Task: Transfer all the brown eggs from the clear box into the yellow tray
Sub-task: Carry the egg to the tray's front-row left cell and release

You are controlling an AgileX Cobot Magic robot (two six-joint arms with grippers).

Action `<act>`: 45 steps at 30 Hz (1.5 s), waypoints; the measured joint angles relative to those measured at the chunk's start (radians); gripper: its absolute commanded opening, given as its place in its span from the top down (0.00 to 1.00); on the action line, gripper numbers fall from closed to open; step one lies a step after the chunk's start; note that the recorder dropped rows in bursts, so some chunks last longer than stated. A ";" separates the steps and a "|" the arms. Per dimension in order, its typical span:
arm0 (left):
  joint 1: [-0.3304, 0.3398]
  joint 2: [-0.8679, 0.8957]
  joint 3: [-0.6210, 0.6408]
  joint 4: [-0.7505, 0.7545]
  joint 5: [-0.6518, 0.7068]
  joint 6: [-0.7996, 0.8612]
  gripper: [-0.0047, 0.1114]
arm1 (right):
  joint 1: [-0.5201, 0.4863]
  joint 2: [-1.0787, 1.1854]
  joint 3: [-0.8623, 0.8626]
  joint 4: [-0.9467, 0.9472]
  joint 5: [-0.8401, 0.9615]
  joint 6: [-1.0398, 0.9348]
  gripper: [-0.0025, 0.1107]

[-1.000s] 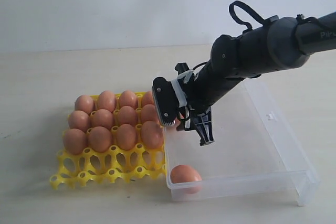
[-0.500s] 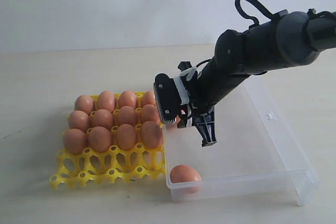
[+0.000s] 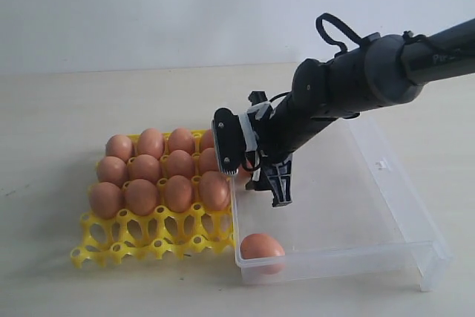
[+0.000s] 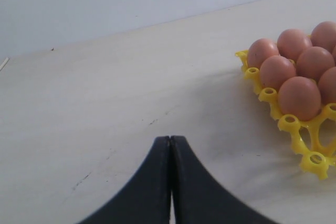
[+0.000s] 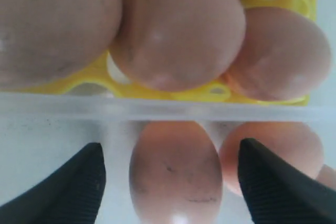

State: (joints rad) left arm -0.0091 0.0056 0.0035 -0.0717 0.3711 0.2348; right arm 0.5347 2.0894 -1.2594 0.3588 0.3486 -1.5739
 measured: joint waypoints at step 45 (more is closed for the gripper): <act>0.000 0.000 0.000 0.000 0.000 0.000 0.96 | 0.247 -0.102 0.420 -0.969 -1.370 2.196 0.98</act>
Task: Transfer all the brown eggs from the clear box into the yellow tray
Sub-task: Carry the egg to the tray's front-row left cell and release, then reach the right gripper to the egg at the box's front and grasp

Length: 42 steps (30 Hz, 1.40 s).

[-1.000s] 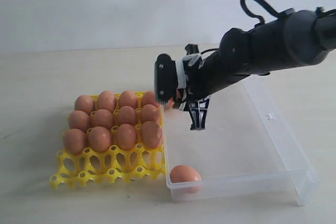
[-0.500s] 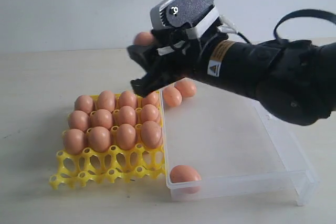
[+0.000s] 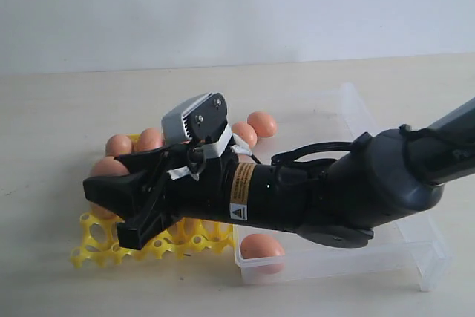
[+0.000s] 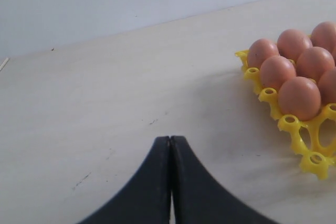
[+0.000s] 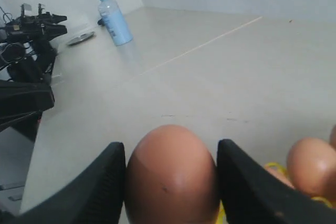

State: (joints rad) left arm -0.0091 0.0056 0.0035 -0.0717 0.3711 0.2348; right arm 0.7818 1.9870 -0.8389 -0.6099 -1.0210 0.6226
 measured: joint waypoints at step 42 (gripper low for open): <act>0.000 0.000 0.000 0.000 0.000 0.000 0.96 | 0.000 0.282 -0.315 -0.158 0.013 0.405 0.44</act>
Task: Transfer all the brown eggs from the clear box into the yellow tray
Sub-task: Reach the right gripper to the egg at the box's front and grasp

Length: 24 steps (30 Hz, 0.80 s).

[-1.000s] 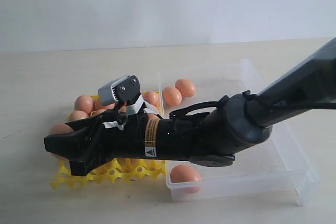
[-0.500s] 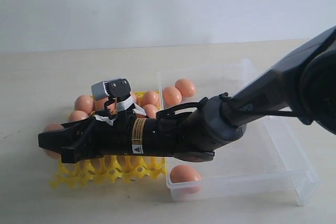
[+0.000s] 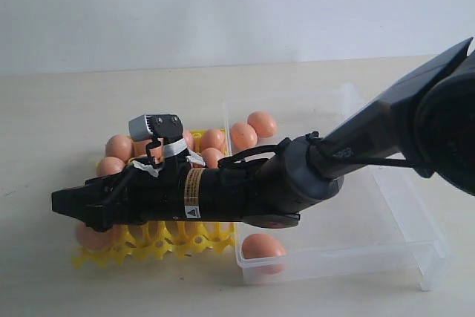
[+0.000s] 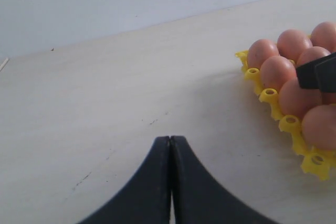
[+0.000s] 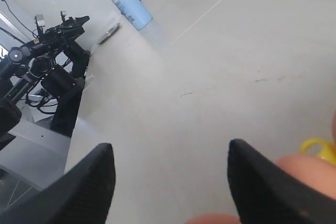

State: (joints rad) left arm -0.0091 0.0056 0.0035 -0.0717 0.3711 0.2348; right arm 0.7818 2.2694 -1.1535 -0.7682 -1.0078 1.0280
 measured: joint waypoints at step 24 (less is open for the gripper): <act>0.000 0.000 0.000 0.000 0.000 0.000 0.96 | -0.218 -0.612 0.051 -0.250 0.852 0.170 0.98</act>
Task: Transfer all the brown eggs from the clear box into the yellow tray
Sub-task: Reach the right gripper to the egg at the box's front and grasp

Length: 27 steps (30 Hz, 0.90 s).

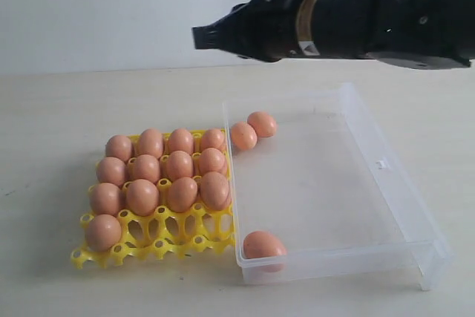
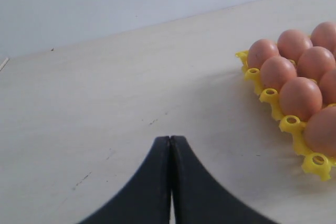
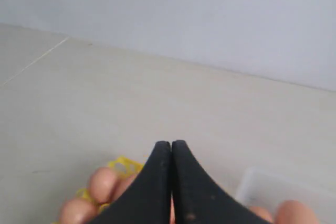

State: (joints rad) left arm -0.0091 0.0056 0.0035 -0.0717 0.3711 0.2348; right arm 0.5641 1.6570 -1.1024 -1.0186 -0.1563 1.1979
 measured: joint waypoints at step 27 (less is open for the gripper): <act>0.000 0.000 0.000 0.000 0.000 0.000 0.96 | 0.021 0.140 -0.024 1.374 1.046 -1.651 0.44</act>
State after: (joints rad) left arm -0.0091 0.0056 0.0035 -0.0717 0.3711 0.2348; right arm 0.5848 1.7974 -1.1262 0.3553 0.8894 -0.4533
